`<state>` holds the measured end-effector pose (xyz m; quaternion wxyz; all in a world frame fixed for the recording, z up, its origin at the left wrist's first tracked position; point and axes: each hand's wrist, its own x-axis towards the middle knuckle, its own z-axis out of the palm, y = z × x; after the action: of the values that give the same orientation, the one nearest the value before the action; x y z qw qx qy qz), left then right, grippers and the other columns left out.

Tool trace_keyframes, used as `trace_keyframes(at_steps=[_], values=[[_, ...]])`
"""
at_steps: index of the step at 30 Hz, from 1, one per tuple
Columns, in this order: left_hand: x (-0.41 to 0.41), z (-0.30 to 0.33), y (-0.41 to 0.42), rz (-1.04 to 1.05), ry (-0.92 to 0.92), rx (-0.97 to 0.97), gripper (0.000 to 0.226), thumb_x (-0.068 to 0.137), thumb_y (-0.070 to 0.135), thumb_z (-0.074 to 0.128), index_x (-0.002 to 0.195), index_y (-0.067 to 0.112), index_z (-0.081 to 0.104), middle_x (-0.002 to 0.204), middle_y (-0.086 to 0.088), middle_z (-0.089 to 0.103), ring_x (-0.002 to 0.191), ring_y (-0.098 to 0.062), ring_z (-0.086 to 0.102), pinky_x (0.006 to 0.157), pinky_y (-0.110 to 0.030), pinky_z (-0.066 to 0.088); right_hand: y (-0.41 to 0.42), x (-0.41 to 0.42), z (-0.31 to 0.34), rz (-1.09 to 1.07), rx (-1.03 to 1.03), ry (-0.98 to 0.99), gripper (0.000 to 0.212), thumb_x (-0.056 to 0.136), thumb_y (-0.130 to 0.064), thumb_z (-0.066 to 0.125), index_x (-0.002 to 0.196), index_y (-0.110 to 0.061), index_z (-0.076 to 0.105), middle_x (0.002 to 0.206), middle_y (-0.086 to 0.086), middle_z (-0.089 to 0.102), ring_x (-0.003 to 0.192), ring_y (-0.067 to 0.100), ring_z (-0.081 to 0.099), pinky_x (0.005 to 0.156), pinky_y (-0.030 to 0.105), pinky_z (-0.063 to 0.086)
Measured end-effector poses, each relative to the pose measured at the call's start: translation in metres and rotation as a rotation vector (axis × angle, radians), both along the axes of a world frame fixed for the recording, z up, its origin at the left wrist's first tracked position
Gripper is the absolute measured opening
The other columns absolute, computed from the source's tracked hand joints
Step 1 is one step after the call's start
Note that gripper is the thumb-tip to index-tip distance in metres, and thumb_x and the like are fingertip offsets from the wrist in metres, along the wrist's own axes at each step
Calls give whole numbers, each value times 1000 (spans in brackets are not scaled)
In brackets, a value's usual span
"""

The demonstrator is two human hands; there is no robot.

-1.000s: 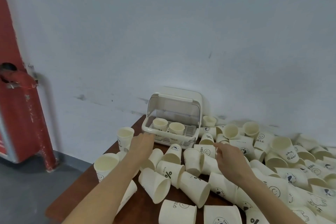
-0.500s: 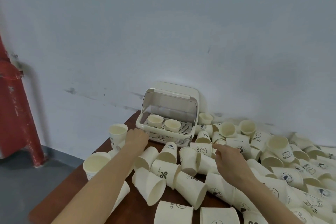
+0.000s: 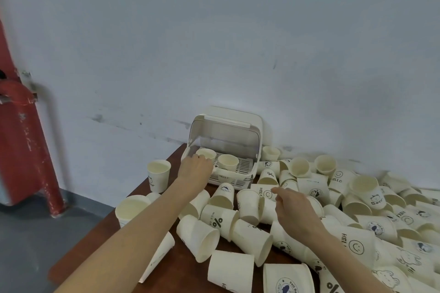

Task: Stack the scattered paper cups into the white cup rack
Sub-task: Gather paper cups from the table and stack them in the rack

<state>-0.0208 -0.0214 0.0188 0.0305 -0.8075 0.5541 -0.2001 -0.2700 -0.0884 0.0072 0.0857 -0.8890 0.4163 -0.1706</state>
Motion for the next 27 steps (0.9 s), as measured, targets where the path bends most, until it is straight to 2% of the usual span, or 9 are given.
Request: trace_keyframes(at_steps=[7, 16, 19, 23, 25, 27], values=[[-29, 12, 10, -74, 77, -157, 30, 91, 9, 50, 120, 13, 48, 118, -5, 57, 107, -23, 55, 67, -29, 34, 4, -14, 6, -24, 2, -32, 44, 95, -9, 40, 137, -19, 51, 116, 0, 61, 108, 20, 56, 89, 32, 46], [-81, 19, 12, -202, 169, -240, 19, 92, 8, 42, 108, 16, 47, 105, -2, 55, 101, -23, 52, 61, -32, 32, 8, -43, 16, -52, -4, -78, 47, 93, -7, 40, 137, -20, 50, 107, 1, 61, 104, 20, 55, 90, 33, 46], [-101, 17, 8, -254, 186, -261, 12, 94, 14, 42, 104, 18, 46, 100, 1, 54, 95, -22, 52, 60, -32, 30, 9, -57, 18, -69, -9, -83, 47, 93, -8, 40, 138, -17, 49, 116, 2, 62, 111, 21, 54, 94, 36, 46], [-126, 13, 1, -335, 257, -280, 8, 97, 20, 42, 103, 19, 47, 100, 3, 55, 93, -21, 54, 61, -33, 38, 9, -78, 21, -95, -24, -85, 46, 93, -11, 43, 139, -14, 48, 126, 4, 59, 119, 22, 51, 99, 34, 43], [-138, 13, -2, -365, 272, -279, 10, 98, 23, 41, 104, 18, 47, 100, 3, 55, 92, -21, 55, 64, -35, 45, 10, -88, 23, -113, -35, -90, 47, 92, -7, 42, 138, -14, 50, 125, 5, 60, 117, 23, 53, 97, 34, 44], [-151, 14, -5, -394, 284, -284, 14, 100, 26, 38, 105, 18, 48, 100, 2, 55, 93, -21, 55, 64, -34, 44, 10, -99, 23, -127, -44, -103, 47, 91, -5, 42, 136, -15, 53, 121, 4, 62, 113, 24, 55, 94, 35, 45]])
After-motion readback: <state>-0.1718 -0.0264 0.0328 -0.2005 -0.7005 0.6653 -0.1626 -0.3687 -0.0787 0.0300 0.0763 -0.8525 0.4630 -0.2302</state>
